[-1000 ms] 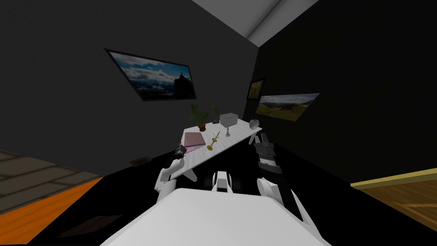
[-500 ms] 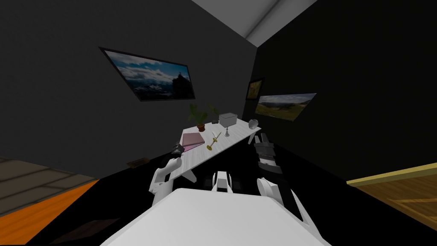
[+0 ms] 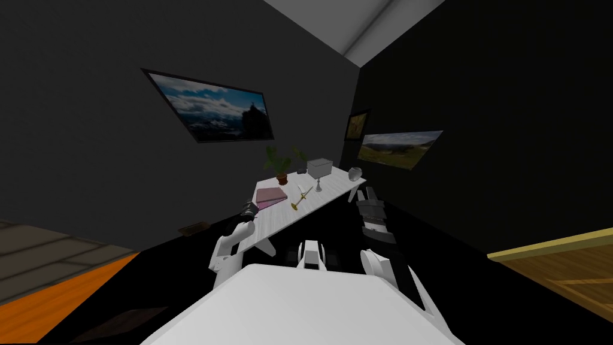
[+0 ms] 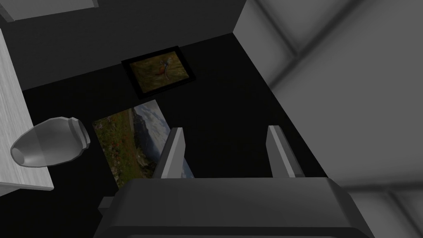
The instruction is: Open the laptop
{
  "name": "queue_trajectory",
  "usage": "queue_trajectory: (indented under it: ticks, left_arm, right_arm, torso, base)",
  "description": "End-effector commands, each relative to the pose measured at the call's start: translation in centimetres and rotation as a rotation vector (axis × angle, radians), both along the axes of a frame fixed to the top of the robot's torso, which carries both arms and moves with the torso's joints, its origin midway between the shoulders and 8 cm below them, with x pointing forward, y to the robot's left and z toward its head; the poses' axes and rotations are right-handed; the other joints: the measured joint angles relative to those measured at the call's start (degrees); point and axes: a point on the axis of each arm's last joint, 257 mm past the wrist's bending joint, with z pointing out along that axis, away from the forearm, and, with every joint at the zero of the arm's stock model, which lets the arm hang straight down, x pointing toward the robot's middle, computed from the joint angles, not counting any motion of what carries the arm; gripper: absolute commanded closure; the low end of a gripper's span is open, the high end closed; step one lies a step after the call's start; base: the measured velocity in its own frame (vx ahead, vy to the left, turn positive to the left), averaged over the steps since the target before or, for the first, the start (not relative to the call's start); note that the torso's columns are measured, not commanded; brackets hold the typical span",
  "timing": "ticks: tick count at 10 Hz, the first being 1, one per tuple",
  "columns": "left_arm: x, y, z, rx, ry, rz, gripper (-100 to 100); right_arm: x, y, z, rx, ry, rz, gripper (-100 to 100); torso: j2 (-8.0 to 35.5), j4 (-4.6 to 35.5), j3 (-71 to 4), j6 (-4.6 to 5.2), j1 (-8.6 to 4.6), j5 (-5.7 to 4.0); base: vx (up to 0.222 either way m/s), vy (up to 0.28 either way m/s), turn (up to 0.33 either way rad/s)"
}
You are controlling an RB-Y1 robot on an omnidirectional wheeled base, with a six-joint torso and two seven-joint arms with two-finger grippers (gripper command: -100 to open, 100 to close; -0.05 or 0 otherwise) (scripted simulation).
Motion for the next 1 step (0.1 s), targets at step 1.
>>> queue_trajectory:
  ticks: [1]
  left_arm:
    - [0.00, 0.00, 0.00, 0.000, 0.000, 0.000, 0]
  right_arm:
    - [0.00, 0.00, 0.00, 0.000, 0.000, 0.000, 0]
  torso:
    - [0.0, 0.0, 0.0, 0.00, 0.00, 0.00]
  base:
    - [0.000, 0.000, 0.000]
